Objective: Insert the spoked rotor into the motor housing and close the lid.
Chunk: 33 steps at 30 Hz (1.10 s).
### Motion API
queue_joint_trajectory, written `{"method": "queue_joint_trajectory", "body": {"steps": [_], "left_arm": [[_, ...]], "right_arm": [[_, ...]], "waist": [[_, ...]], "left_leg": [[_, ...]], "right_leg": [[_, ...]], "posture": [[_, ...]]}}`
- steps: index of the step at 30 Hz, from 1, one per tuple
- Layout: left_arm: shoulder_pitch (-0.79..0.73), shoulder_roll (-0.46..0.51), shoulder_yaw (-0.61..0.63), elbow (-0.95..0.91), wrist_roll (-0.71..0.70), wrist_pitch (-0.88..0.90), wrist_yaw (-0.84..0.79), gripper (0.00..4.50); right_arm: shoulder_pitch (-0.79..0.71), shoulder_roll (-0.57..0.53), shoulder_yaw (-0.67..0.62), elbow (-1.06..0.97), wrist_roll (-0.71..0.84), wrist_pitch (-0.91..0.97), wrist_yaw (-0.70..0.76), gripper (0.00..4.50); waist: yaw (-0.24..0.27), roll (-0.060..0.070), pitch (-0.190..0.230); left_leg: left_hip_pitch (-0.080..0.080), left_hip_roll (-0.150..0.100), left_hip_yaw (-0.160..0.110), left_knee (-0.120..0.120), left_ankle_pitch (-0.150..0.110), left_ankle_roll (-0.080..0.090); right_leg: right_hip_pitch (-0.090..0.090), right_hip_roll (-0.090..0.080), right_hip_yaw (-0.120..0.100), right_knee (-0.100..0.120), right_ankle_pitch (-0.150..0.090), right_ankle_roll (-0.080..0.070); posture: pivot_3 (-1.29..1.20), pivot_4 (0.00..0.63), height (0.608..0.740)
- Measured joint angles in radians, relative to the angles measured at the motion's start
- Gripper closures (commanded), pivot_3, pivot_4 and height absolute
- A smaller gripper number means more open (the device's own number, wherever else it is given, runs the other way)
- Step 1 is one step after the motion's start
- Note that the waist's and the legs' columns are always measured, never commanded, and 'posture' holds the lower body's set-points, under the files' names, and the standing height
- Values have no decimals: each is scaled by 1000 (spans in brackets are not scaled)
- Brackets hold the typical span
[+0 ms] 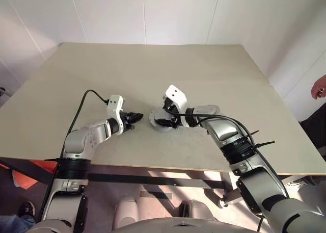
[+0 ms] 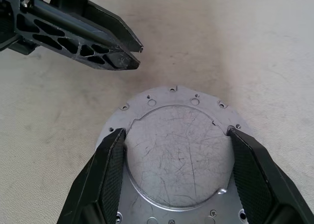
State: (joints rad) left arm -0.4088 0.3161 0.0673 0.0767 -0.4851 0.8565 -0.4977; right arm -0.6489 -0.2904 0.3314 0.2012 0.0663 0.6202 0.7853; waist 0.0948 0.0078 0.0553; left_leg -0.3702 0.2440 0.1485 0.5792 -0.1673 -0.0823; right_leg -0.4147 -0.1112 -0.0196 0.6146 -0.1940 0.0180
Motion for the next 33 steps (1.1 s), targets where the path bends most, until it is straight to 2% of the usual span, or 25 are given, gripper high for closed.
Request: {"method": "queue_joint_trajectory", "body": {"steps": [22, 33], "left_arm": [[0, -1, 0, 0, 0, 0, 0, 2774], [0, -1, 0, -1, 0, 2, 0, 2774]], "right_arm": [[0, -30, 8, 3, 0, -24, 22, 1328], [-2, -30, 18, 19, -12, -36, 21, 1328]], "waist": [[4, 0, 0], [3, 0, 0]], "left_leg": [[0, 0, 0, 0, 0, 0], [5, 0, 0, 0, -1, 2]], "right_leg": [[1, 0, 0, 0, 0, 0], [7, -1, 0, 0, 0, 0]], "posture": [[0, 0, 740], [0, 0, 740]]}}
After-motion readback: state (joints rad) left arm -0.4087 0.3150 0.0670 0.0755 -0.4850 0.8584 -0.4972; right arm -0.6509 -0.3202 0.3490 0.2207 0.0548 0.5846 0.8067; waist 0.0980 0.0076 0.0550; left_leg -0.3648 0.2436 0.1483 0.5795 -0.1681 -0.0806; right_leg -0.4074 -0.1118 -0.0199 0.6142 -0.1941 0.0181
